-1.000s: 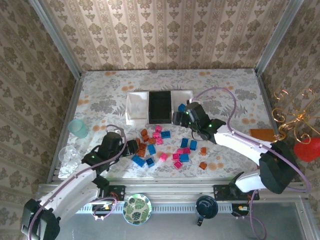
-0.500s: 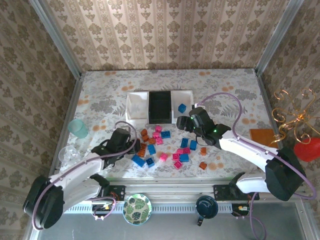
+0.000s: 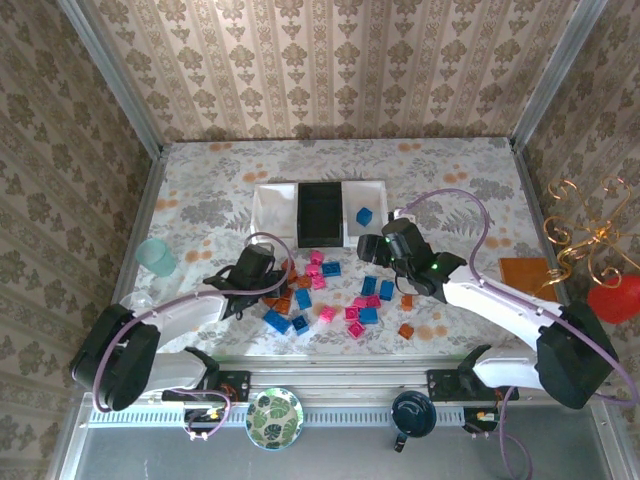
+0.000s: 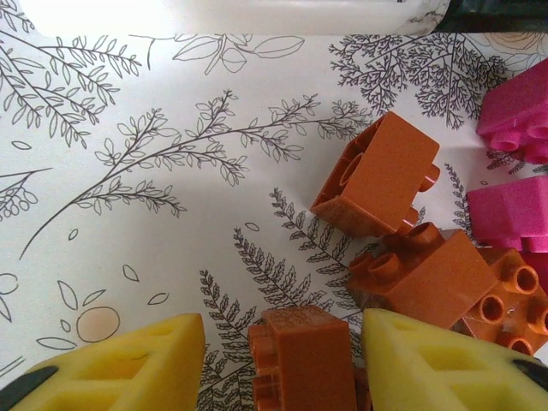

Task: Sort the legos into containers by color
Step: Pick up the lego from the center of the table, then place the lego in the container.

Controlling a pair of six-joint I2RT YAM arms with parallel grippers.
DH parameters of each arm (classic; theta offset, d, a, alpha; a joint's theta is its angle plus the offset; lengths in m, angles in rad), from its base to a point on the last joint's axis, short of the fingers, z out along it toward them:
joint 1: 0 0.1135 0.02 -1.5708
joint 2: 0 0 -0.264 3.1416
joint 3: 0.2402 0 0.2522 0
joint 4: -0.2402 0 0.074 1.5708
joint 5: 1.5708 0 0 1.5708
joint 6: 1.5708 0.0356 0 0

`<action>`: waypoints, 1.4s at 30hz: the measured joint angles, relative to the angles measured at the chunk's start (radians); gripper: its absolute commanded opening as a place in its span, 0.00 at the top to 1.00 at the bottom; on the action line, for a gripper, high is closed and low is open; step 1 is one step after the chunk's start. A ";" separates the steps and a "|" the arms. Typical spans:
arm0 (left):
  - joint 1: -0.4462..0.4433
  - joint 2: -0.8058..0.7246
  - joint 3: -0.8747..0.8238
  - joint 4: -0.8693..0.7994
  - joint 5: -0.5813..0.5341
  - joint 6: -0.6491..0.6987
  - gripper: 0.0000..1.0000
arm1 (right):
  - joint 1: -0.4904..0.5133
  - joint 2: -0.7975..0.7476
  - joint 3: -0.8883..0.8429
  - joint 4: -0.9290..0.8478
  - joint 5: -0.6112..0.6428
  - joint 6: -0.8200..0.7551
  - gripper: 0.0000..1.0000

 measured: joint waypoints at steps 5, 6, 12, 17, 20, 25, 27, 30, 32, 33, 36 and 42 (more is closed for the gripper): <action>0.000 0.010 0.000 0.024 -0.007 0.004 0.60 | 0.000 -0.002 0.000 -0.002 0.003 0.000 0.18; 0.000 0.014 0.000 0.031 -0.007 0.005 0.60 | 0.000 -0.002 0.000 -0.002 0.004 0.000 0.18; 0.000 0.037 -0.010 0.051 -0.007 0.006 0.60 | 0.000 -0.002 0.000 -0.003 0.006 0.000 0.18; 0.000 0.042 -0.019 0.061 -0.006 0.003 0.73 | 0.000 -0.005 -0.001 -0.006 0.017 0.000 0.18; 0.000 0.033 -0.019 0.057 -0.006 0.001 0.76 | 0.000 -0.010 -0.002 -0.007 0.026 0.000 0.18; 0.005 -0.085 -0.012 0.004 -0.010 0.001 0.76 | 0.000 -0.019 -0.002 -0.007 0.029 0.000 0.17; 0.021 -0.142 0.014 -0.029 -0.017 0.002 0.76 | 0.000 -0.019 -0.003 -0.007 0.031 0.000 0.17; 0.073 -0.167 0.092 -0.040 -0.023 0.003 0.76 | 0.000 -0.020 -0.006 -0.007 0.031 0.003 0.17; 0.112 -0.138 0.156 -0.032 -0.024 0.003 0.76 | 0.000 -0.020 -0.006 -0.007 0.031 0.004 0.17; 0.132 -0.110 0.192 -0.023 -0.025 0.003 0.76 | 0.000 -0.020 -0.006 -0.007 0.031 0.004 0.17; 0.180 0.003 0.287 0.010 -0.026 0.006 0.76 | 0.000 -0.020 -0.006 -0.007 0.031 0.004 0.17; 0.245 0.278 0.472 0.039 -0.023 0.015 0.74 | 0.000 -0.026 -0.023 -0.019 0.030 0.004 0.17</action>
